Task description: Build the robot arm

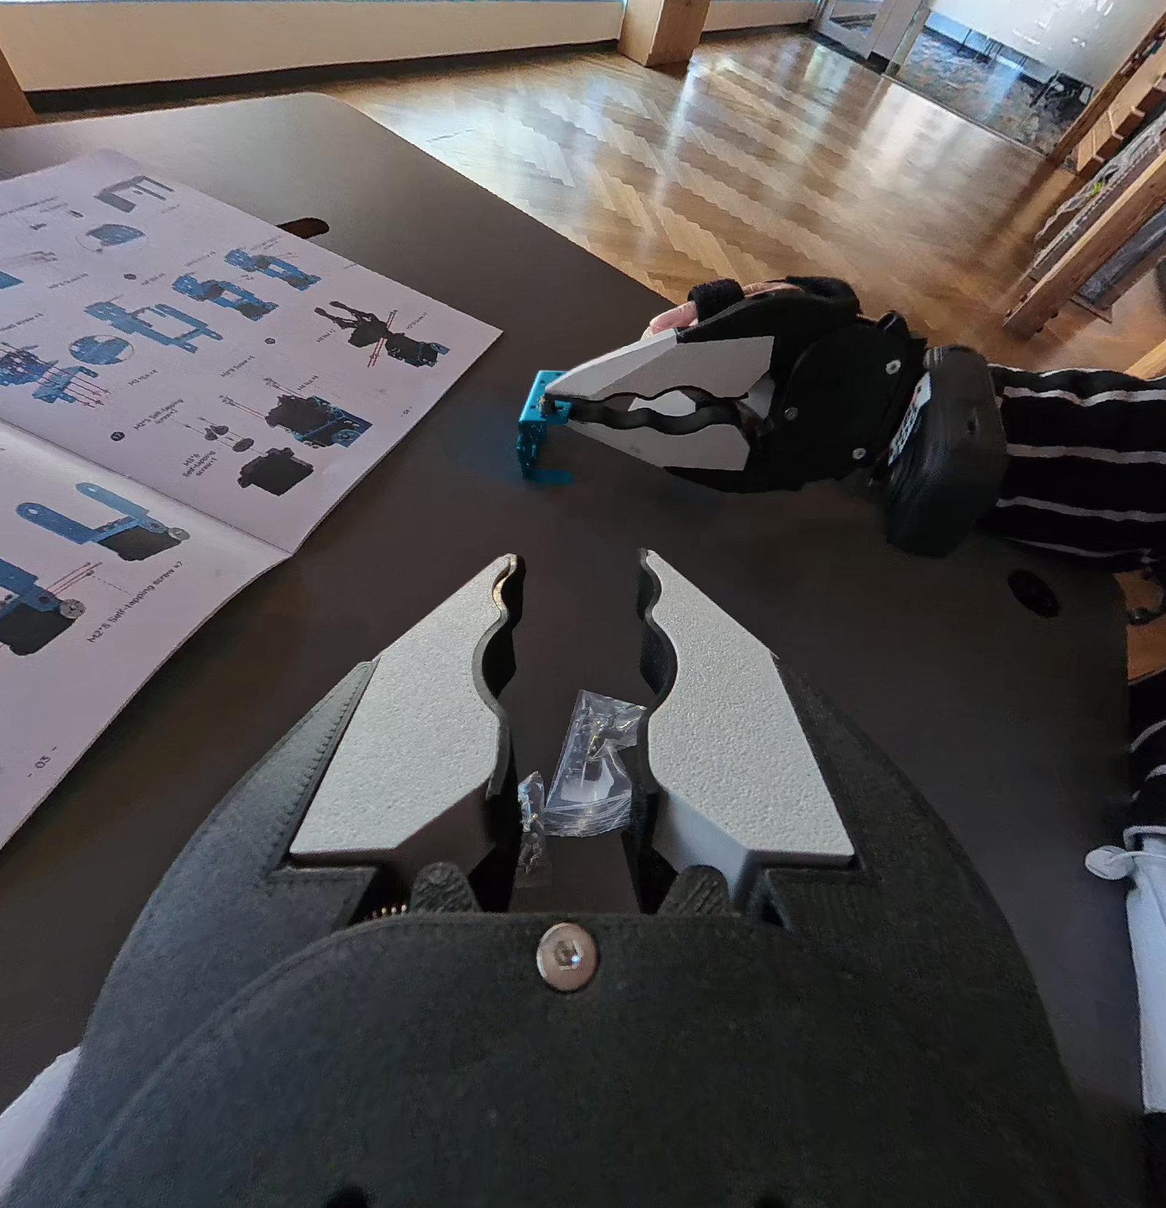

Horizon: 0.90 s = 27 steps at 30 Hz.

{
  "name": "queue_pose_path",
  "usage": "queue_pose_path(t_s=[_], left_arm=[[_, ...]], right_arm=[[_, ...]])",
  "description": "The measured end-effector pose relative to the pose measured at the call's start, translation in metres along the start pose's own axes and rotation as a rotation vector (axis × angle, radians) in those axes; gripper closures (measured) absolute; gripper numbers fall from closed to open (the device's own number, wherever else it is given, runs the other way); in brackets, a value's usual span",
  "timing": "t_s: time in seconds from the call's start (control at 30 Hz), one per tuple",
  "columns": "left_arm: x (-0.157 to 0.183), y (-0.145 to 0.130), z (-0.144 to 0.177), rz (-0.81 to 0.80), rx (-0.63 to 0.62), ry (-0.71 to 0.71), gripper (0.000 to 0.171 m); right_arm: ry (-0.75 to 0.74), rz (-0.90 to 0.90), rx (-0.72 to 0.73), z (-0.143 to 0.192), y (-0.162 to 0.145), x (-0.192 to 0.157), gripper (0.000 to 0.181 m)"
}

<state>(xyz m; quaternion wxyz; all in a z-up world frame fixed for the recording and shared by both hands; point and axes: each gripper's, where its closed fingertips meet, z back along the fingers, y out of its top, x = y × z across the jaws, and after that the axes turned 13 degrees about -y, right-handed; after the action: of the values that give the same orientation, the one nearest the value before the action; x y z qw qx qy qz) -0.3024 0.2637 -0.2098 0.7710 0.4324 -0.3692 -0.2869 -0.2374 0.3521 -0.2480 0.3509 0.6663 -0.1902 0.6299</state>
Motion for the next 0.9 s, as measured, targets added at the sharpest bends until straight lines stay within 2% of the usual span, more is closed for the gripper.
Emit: queue_pose_path(t_s=[0.1,0.23,0.53,0.63,0.9], left_arm=[[0.000,0.002,0.002,0.007,0.009,-0.004,0.138],[-0.001,-0.002,-0.001,0.025,0.005,-0.009,0.138],[0.011,0.000,-0.004,0.027,0.000,-0.038,0.136],[0.014,0.001,-0.005,0.018,-0.002,-0.043,0.136],[0.017,0.001,-0.007,0.017,-0.010,-0.051,0.136]], right_arm=[[0.115,0.001,-0.007,0.001,0.007,0.000,0.175],[0.368,0.007,-0.059,0.005,0.005,-0.006,0.175],[1.100,-0.216,-0.298,0.034,-0.008,-0.028,0.175],[1.218,-0.256,-0.342,0.040,-0.007,-0.034,0.175],[1.385,-0.345,-0.353,0.057,0.005,-0.040,0.175]])
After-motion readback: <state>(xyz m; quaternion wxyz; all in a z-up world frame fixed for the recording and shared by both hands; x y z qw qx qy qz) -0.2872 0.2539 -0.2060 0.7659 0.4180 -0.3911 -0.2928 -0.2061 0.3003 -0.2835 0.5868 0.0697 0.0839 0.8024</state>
